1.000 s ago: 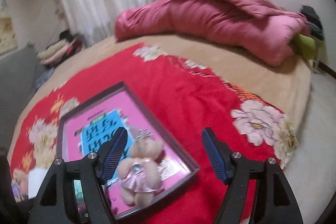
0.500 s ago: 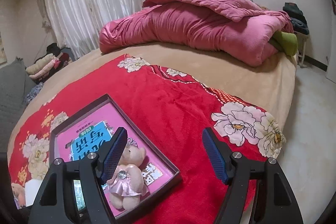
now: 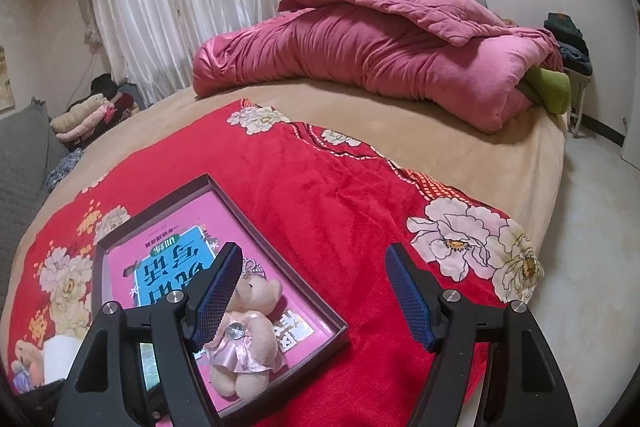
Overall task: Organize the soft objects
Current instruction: 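Release the bear on the tray with the right tool while the left releases the tissue pack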
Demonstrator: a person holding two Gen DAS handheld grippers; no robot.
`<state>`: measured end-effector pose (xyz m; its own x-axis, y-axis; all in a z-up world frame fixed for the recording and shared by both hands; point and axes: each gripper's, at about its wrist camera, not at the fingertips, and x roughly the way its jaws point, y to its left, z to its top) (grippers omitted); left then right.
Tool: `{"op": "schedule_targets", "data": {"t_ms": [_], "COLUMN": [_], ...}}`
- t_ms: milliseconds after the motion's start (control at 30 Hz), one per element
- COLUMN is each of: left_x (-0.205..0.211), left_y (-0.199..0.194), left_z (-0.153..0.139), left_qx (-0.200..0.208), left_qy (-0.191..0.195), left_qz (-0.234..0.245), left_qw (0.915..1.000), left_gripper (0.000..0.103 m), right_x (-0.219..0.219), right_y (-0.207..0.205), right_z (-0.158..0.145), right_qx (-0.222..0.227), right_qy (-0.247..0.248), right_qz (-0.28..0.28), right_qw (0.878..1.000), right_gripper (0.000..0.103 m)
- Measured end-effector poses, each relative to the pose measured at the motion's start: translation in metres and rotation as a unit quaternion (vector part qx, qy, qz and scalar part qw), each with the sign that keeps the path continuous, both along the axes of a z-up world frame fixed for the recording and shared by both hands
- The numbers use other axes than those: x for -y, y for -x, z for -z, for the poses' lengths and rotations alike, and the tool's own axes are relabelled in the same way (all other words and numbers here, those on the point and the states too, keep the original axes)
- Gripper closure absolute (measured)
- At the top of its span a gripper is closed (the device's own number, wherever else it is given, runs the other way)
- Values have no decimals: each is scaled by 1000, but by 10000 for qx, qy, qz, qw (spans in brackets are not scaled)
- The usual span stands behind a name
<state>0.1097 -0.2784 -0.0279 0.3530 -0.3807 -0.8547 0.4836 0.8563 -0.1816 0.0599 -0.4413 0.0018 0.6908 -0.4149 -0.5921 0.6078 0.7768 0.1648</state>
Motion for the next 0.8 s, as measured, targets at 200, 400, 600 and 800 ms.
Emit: {"op": "schedule_targets", "data": {"t_ms": [200, 400, 600, 800], "left_x": [-5, -17, -30, -43], "left_y": [5, 13, 20, 25], "left_z": [-9, -15, -23, -35], "left_qx": [93, 122, 186, 321], "left_qy": [76, 243, 366, 416], "left_qz": [-20, -109, -193, -309], "left_qw": [9999, 9996, 9990, 9981], "left_gripper": [43, 43, 43, 43], "right_x": [-1, -1, -9, -26], "right_y": [-1, 0, 12, 21], "right_z": [0, -1, -13, -28], "right_qx": [-18, -5, 313, 609], "right_qy": [28, 70, 306, 773], "right_qz": [-7, 48, 99, 19], "right_qw": [10000, 10000, 9990, 9952], "right_gripper": [28, 28, 28, 25]}}
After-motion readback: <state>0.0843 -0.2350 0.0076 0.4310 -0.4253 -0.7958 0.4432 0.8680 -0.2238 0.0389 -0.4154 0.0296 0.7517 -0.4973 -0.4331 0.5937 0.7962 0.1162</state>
